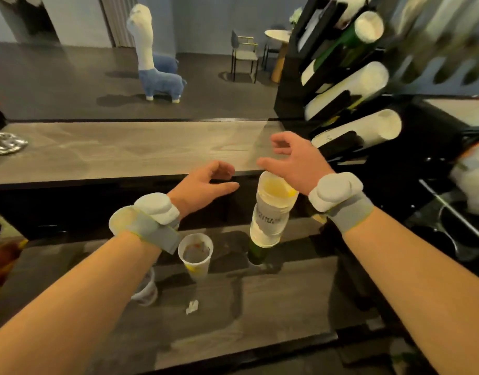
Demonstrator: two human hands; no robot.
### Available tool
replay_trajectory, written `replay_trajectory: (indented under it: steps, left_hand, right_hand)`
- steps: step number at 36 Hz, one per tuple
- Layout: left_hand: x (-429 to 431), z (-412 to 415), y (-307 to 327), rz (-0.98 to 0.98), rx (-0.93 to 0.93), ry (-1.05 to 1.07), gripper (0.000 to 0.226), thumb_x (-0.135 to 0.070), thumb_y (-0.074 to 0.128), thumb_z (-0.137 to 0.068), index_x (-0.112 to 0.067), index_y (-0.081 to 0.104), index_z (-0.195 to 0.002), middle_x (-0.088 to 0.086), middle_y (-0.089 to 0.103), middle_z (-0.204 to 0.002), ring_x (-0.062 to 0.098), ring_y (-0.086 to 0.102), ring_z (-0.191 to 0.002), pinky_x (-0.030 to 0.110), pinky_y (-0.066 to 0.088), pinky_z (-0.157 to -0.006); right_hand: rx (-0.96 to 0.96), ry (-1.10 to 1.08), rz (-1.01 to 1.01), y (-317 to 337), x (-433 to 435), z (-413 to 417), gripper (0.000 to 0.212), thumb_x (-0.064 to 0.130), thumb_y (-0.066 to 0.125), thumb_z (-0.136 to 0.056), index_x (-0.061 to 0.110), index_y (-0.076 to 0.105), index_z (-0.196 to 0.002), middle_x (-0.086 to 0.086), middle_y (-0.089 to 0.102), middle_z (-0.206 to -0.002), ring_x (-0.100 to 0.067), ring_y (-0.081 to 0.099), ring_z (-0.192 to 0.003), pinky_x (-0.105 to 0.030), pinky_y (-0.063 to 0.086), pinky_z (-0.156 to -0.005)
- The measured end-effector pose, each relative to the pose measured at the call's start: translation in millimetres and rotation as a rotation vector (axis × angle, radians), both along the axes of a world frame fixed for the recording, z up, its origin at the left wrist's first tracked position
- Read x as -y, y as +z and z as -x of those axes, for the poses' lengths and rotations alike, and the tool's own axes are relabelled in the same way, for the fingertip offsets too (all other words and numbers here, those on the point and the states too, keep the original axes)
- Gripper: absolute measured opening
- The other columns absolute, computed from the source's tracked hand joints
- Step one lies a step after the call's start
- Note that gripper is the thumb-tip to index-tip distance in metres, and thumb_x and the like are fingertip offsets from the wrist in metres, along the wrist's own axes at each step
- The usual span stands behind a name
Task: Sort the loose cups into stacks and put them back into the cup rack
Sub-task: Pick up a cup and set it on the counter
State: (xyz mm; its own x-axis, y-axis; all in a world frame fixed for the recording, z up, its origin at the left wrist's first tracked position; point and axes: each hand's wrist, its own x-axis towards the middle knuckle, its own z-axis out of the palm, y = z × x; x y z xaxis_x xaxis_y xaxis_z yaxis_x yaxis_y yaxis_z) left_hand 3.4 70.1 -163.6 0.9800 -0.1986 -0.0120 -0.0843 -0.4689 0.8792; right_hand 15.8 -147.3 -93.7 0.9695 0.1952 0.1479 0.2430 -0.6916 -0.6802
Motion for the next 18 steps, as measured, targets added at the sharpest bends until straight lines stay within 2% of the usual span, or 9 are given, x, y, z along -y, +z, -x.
replay_trajectory:
  steps: [2,5,7,9,12,14,16,18]
  left_hand:
    - [19,-3,0,0.008,-0.026,-0.033,0.056,-0.035,0.073,-0.087,-0.025,0.049,-0.137,-0.010,0.055,-0.139,0.004,0.051,-0.128,0.028,0.038,-0.112]
    - [43,-5,-2,0.042,-0.079,-0.103,0.083,-0.038,0.078,-0.080,-0.022,0.035,-0.150,-0.005,0.041,-0.155,0.007,0.039,-0.140,0.032,0.036,-0.116]
    - [57,-8,-4,0.049,-0.121,-0.134,0.096,-0.037,0.081,-0.077,-0.021,0.026,-0.154,-0.003,0.034,-0.159,0.010,0.033,-0.145,0.035,0.033,-0.119]
    - [69,-11,-7,0.020,-0.135,-0.147,0.101,-0.036,0.082,-0.077,-0.022,0.021,-0.156,-0.004,0.032,-0.160,0.012,0.032,-0.146,0.034,0.032,-0.118]
    - [78,-12,-12,-0.014,-0.099,-0.144,0.097,-0.034,0.082,-0.079,-0.025,0.023,-0.155,-0.005,0.040,-0.155,0.012,0.037,-0.142,0.027,0.036,-0.110]
    - [81,-13,-15,-0.050,-0.046,-0.123,0.089,-0.033,0.081,-0.080,-0.025,0.030,-0.152,-0.005,0.046,-0.150,0.012,0.043,-0.138,0.026,0.041,-0.106]
    - [79,-15,-15,-0.068,-0.023,-0.113,0.088,-0.034,0.081,-0.080,-0.025,0.031,-0.152,-0.004,0.049,-0.148,0.012,0.045,-0.136,0.030,0.044,-0.107]
    - [80,-16,-16,-0.064,-0.031,-0.121,0.090,-0.034,0.081,-0.079,-0.025,0.030,-0.153,-0.005,0.048,-0.148,0.010,0.045,-0.135,0.032,0.044,-0.108]
  right_hand:
    - [-0.029,-0.043,-0.010,-6,21,2,0.076,0.048,0.075,-0.080,0.021,0.043,-0.143,0.004,0.052,-0.139,-0.006,0.050,-0.119,-0.024,0.041,-0.095]
    - [-0.146,-0.044,-0.041,-23,46,7,0.099,0.053,0.080,-0.070,0.024,0.031,-0.151,0.003,0.043,-0.149,-0.012,0.044,-0.133,-0.030,0.039,-0.106]
    - [-0.221,-0.024,-0.043,-36,57,9,0.111,0.051,0.084,-0.066,0.024,0.022,-0.154,0.002,0.036,-0.154,-0.013,0.038,-0.138,-0.034,0.036,-0.111]
    - [-0.270,-0.009,-0.020,-49,64,10,0.116,0.047,0.086,-0.066,0.022,0.016,-0.156,0.002,0.033,-0.156,-0.014,0.035,-0.141,-0.031,0.033,-0.110]
    - [-0.298,0.031,-0.055,-64,67,11,0.110,0.041,0.085,-0.069,0.018,0.019,-0.154,0.005,0.041,-0.150,-0.011,0.039,-0.137,-0.019,0.034,-0.101]
    - [-0.281,0.051,-0.091,-72,69,11,0.093,0.038,0.086,-0.071,0.022,0.033,-0.146,0.012,0.054,-0.132,-0.005,0.051,-0.122,-0.011,0.040,-0.088]
    - [-0.250,0.061,-0.125,-78,68,10,0.079,0.037,0.086,-0.070,0.027,0.043,-0.136,0.015,0.059,-0.122,0.000,0.056,-0.110,-0.013,0.046,-0.082]
    - [-0.233,0.049,-0.166,-83,69,9,0.074,0.036,0.086,-0.070,0.028,0.046,-0.132,0.014,0.060,-0.120,0.000,0.058,-0.108,-0.015,0.048,-0.080]
